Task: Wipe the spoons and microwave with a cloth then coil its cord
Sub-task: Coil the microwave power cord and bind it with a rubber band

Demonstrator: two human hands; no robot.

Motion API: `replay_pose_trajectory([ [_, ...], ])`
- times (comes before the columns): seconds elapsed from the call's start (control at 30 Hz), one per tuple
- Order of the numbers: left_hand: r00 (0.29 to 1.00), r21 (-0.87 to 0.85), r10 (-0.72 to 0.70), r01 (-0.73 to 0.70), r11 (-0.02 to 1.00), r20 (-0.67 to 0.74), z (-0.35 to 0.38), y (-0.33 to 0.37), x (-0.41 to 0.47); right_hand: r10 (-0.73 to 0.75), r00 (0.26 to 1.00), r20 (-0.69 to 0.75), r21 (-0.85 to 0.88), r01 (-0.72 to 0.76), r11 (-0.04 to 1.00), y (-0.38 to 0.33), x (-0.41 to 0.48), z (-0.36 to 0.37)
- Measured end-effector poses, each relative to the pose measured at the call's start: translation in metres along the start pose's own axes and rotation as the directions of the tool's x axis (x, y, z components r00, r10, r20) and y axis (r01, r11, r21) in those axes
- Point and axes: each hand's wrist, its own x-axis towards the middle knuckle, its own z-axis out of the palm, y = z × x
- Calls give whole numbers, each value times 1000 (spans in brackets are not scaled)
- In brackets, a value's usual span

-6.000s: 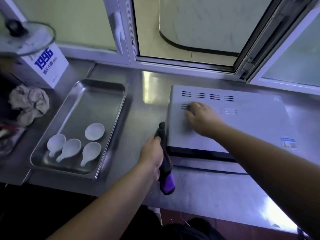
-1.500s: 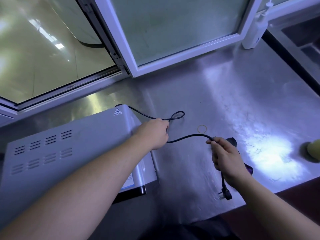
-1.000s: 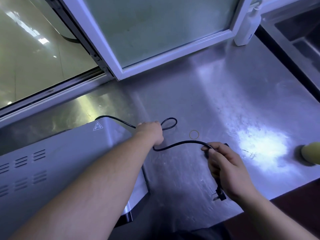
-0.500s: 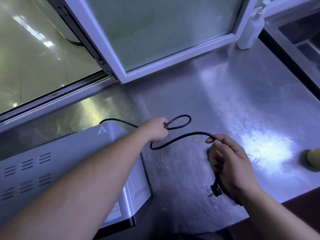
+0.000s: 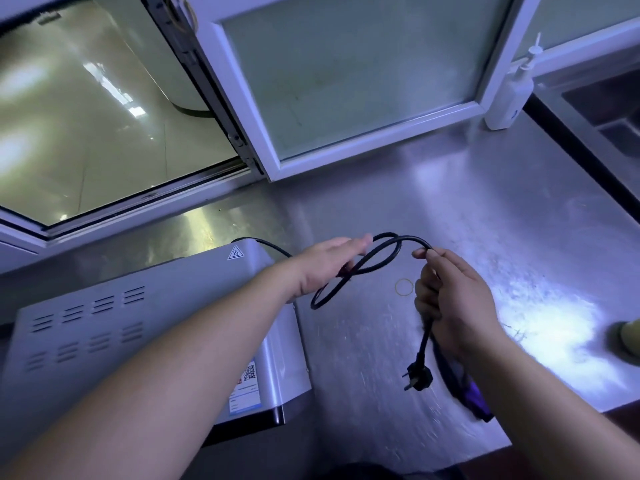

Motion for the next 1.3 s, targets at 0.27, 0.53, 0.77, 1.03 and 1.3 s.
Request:
replay_pose_trajectory([
  [0.27,994,131,89,-80,988,-63,6,-5,-24,-27,999,-29,20,28,999,-11,8,20],
  [0.53,976,214,105,-62,975,-192,6,-7,-35,-35,999,-15,-29,35,999,-5,8,30],
  [0.77,957,81,146,-130,988,-250,3,-2,-28,-31,999,15,-212,34,977,8,12,30],
  [1.03,943,-16,106,-117,993,-316,13,-1,-16,25,998,59,-458,5,889,24,18,25],
  [1.3,971,163,82,-45,986,-224,18,-12,-6,122,986,113,-308,-82,948,21,20,39],
])
